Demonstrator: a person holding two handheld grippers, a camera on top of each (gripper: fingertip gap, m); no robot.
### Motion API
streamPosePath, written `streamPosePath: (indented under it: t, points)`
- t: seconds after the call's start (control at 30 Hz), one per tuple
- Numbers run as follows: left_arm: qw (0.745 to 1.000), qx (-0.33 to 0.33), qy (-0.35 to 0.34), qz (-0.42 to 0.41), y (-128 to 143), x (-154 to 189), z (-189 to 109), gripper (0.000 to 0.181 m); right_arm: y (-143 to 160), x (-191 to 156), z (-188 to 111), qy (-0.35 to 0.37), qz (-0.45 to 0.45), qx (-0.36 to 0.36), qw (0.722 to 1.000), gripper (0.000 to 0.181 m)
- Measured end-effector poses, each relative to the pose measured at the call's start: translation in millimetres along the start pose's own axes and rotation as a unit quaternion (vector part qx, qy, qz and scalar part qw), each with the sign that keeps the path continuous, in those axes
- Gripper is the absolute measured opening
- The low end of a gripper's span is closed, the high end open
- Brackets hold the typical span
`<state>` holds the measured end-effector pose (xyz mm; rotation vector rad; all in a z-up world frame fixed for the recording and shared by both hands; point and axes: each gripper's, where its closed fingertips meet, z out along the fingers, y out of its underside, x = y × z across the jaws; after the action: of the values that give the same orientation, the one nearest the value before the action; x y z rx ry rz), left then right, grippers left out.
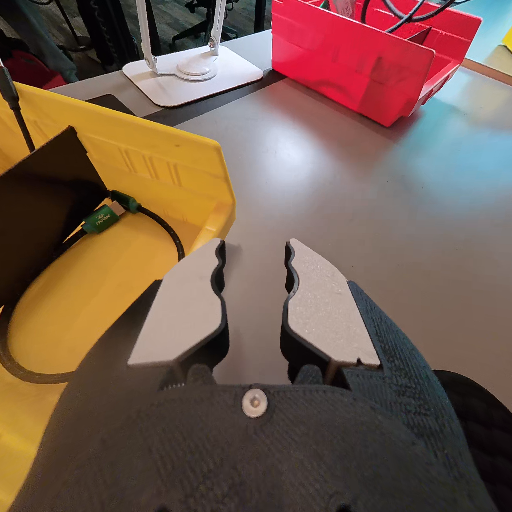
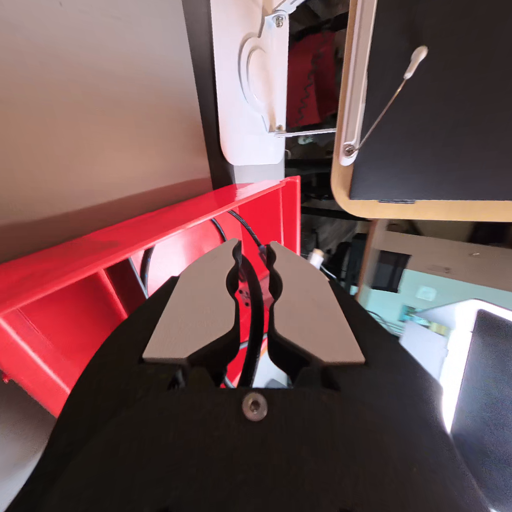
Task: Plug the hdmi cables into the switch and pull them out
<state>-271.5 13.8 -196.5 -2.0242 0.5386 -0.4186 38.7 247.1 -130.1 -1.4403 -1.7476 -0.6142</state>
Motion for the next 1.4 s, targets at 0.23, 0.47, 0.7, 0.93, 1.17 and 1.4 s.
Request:
streamPosePath:
  t: [0.23,0.47,0.7,0.93,1.17,1.4]
  points:
    - [1.0,-0.004,-0.001,0.003,-1,0,0,0.041,12,32,-51,0.125,0.02,0.037,0.991,0.01]
    - [1.0,-0.013,-0.01,0.01,1,-3,-2,0.042,31,-9,-93,-0.048,0.144,0.095,0.984,0.02]
    - [0.993,-0.095,-0.035,0.067,11,-20,-10,0.054,101,-143,-50,-0.255,0.047,-0.04,0.965,0.052]
    - [0.983,-0.143,-0.053,0.105,17,-25,-10,0.055,102,-174,-25,-0.291,0.087,-0.077,0.95,0.029]
    - [0.991,-0.096,-0.056,0.075,20,-24,-16,0.051,91,-180,-34,-0.228,0.192,-0.125,0.946,0.029]
    - [0.994,-0.066,-0.063,0.066,5,-28,-23,0.05,97,-160,-7,-0.211,0.21,-0.107,0.949,0.028]
